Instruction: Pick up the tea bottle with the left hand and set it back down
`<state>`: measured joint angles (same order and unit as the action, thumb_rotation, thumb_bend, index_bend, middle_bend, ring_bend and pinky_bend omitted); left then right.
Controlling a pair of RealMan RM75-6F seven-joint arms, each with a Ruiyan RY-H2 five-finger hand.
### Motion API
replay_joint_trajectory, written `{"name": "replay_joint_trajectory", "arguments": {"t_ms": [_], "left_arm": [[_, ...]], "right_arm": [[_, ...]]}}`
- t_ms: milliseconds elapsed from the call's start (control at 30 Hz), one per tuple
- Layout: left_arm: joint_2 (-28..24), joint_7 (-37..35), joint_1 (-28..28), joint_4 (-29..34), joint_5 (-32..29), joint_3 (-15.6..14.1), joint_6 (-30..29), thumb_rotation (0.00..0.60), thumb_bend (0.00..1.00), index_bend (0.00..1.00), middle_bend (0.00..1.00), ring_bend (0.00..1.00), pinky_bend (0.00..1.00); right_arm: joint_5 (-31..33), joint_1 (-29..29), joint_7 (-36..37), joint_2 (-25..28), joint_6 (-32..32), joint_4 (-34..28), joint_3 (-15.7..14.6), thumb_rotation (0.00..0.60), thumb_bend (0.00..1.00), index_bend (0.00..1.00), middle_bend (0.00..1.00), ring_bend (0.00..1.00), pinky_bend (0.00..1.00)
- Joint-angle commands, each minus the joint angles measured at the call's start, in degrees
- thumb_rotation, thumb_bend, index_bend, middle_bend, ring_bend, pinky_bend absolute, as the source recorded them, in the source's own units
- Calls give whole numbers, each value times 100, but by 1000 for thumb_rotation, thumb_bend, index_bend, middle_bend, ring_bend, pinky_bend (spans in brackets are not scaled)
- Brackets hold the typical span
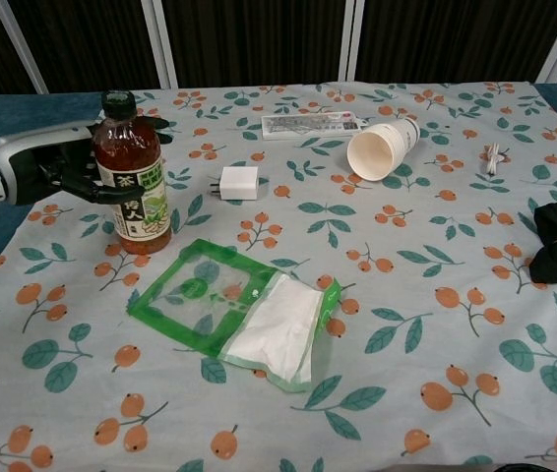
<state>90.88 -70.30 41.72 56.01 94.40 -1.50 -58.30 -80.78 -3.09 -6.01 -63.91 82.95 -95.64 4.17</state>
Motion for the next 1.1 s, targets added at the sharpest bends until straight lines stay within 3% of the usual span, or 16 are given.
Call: {"name": "replay_joint_trajectory", "arguments": {"t_ms": [33, 300, 400, 533, 600, 700, 833, 933, 1100], "left_arm": [[-395, 640, -16, 467, 22, -22, -102, 600, 68, 0, 0, 0, 114], [-1635, 2454, -166, 1941, -412, -54, 193, 600, 48, 0, 0, 0, 81], [-2047, 2758, -260, 2433, -640, -43, 246, 600, 33, 0, 0, 0, 62], [-2632, 3113, -498, 2987, -771, -26, -62, 600, 33, 0, 0, 0, 51], [-2895, 3647, -702, 3183, -856, -27, -354, 600, 47, 0, 0, 0, 51], [-3173, 5035, -1088, 3477, -1257, -34, -775, 600, 78, 0, 0, 0, 51], [-3284, 6775, -1591, 3991, -1966, -6, -1417, 600, 120, 0, 0, 0, 51], [-3109, 7623, -1957, 4160, -2262, 10, -2008, 600, 122, 0, 0, 0, 51], [-2831, 7771, -2429, 4091, -2309, -17, -2606, 600, 127, 0, 0, 0, 51]], "right_arm": [[3, -1, 13, 1, 0, 2, 3, 600, 127, 0, 36, 61, 151], [-9, -2, 24, -1, -1, -6, -1, 600, 127, 0, 36, 61, 151], [-21, -3, 6, -5, 7, -10, -3, 600, 127, 0, 36, 61, 151], [-20, 6, -12, -9, 22, -22, -7, 600, 127, 0, 36, 61, 151], [-9, 5, -19, -7, 11, -28, -7, 600, 126, 0, 36, 61, 151], [7, 4, -27, -5, 4, -36, -4, 600, 126, 0, 36, 61, 151], [5, 7, -40, -3, 14, -48, -3, 600, 126, 0, 36, 61, 151], [-40, 8, -63, -12, 48, -42, -6, 600, 126, 0, 36, 61, 151], [-104, 14, -69, -26, 104, -11, -8, 600, 126, 0, 36, 61, 151]]}}
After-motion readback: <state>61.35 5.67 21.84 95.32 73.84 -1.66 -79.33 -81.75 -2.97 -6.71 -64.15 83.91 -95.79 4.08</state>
